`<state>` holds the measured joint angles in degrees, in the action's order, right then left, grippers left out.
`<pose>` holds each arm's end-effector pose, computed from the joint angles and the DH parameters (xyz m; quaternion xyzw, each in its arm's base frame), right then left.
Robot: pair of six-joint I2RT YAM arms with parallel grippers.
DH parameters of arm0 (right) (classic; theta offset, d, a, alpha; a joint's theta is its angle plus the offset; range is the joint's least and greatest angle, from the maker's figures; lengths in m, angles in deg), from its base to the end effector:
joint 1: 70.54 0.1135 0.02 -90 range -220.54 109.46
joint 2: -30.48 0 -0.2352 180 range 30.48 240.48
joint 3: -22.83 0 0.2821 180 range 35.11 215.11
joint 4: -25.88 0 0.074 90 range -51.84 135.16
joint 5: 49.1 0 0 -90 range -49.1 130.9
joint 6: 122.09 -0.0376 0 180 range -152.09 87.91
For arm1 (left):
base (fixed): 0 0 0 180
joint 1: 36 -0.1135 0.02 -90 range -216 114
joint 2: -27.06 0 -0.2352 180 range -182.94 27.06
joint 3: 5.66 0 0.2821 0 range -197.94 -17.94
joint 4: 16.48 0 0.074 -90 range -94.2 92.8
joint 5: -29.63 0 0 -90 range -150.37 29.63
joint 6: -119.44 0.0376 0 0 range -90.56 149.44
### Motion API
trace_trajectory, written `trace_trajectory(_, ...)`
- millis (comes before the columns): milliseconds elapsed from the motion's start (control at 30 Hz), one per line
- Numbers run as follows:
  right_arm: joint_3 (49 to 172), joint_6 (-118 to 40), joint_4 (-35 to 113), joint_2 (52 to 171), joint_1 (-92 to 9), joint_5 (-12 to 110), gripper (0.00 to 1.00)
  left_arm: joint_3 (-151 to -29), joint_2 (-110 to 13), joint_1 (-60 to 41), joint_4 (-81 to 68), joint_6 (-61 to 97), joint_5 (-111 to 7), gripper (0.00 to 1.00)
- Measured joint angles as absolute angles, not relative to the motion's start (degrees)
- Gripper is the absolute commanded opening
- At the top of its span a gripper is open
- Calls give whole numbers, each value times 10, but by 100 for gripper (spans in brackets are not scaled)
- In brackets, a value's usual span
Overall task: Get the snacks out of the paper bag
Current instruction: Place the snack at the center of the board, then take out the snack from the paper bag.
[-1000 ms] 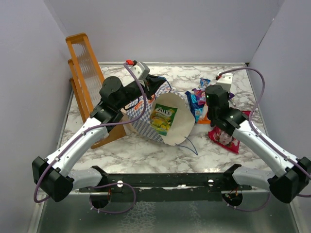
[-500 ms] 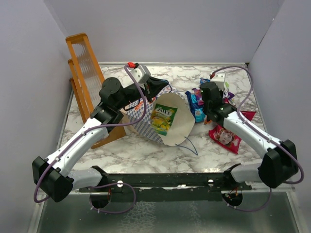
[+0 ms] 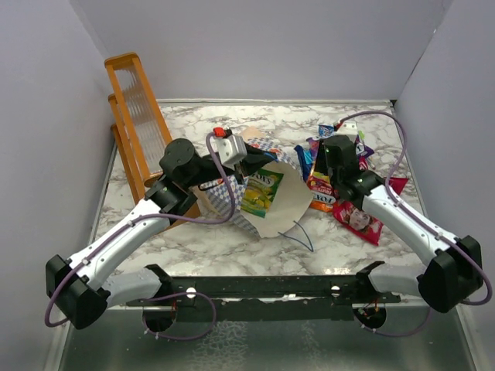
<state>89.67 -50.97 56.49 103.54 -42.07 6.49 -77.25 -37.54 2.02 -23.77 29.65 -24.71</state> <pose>0.2879 0.1319 0.2450 0.0605 0.8623 -0.0706 0.4977 0.2232 -0.2023 0.3861 0.4197 0.4729 -0.4213 0.6502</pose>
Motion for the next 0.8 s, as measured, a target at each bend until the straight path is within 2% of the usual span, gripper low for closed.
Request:
trace_trajectory(167, 898, -517, 566, 993, -421, 168, 65, -755, -338, 68, -194, 334, -223, 0)
trace_trajectory(367, 861, -520, 555, 936, -421, 312, 73, -737, -304, 69, -146, 308, -215, 0)
trace_trajectory(533, 812, -517, 540, 851, -421, 415, 74, -735, -316, 69, -100, 295, -252, 0)
trace_trajectory(800, 803, -507, 541, 779, -421, 560, 74, -737, -345, 69, -91, 299, -331, 0)
